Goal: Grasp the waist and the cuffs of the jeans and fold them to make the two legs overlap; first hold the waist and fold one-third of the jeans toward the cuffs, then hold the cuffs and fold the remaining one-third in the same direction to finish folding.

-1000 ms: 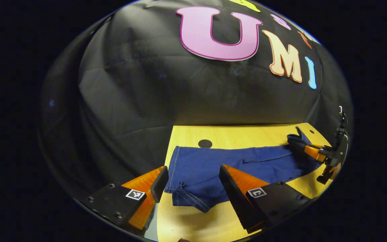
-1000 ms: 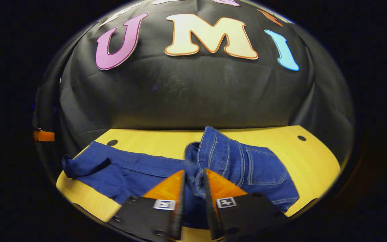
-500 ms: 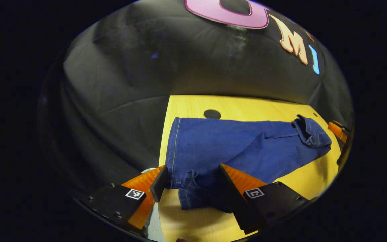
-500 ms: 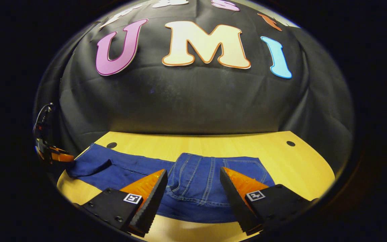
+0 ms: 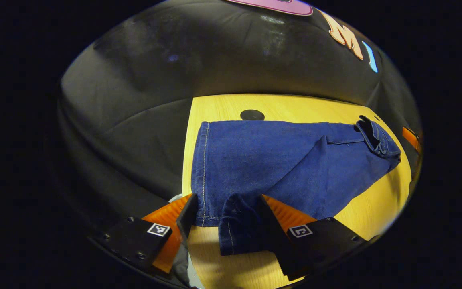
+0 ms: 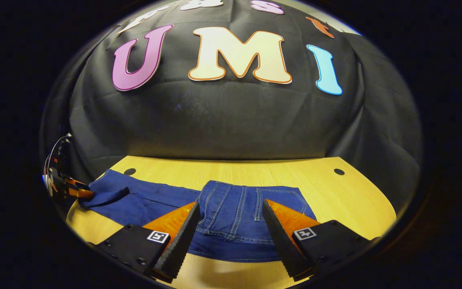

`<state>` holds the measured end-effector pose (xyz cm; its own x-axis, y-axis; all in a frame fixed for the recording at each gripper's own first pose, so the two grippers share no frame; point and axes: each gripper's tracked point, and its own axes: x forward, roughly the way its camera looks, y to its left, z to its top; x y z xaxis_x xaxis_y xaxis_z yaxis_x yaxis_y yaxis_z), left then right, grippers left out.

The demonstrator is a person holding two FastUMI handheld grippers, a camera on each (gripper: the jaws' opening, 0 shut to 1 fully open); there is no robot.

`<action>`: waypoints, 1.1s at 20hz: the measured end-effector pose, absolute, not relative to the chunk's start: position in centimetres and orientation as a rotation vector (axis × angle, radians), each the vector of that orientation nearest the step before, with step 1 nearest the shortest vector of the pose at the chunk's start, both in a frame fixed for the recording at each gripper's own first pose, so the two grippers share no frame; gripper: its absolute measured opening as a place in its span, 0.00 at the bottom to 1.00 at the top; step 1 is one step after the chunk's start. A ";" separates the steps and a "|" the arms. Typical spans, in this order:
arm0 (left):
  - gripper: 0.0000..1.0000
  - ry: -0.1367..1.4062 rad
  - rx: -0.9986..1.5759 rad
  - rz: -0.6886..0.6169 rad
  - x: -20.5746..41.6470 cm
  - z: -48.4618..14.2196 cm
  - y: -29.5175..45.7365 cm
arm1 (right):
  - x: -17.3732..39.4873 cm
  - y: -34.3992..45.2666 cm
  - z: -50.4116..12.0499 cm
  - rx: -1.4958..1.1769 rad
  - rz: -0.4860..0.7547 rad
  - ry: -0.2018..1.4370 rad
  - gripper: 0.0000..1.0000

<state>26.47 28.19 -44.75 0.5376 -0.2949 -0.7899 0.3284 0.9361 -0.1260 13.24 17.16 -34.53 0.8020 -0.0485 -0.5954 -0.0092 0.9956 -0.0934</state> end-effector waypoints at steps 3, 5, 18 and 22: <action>0.48 0.924 -0.017 -0.392 26.3 -44.9 26.3 | 13.3 17.2 -34.4 -0.089 -0.014 0.637 0.96; 0.14 0.921 -0.028 -0.359 26.5 -44.6 26.5 | 13.7 16.9 -34.2 -0.087 -0.015 0.626 0.96; 0.00 0.759 -0.129 -0.342 28.1 -31.5 18.7 | 14.0 11.0 -29.8 -0.030 -0.001 0.562 0.96; 0.00 0.739 -0.160 -0.384 27.8 -28.8 12.6 | 13.4 7.5 -27.4 -0.020 0.001 0.539 0.97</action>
<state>27.84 12.60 -28.84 0.6736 -0.3955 -0.6243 0.2844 0.9184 -0.2749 13.43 7.48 -27.40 0.8583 -0.0040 -0.5131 -0.0066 0.9998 -0.0188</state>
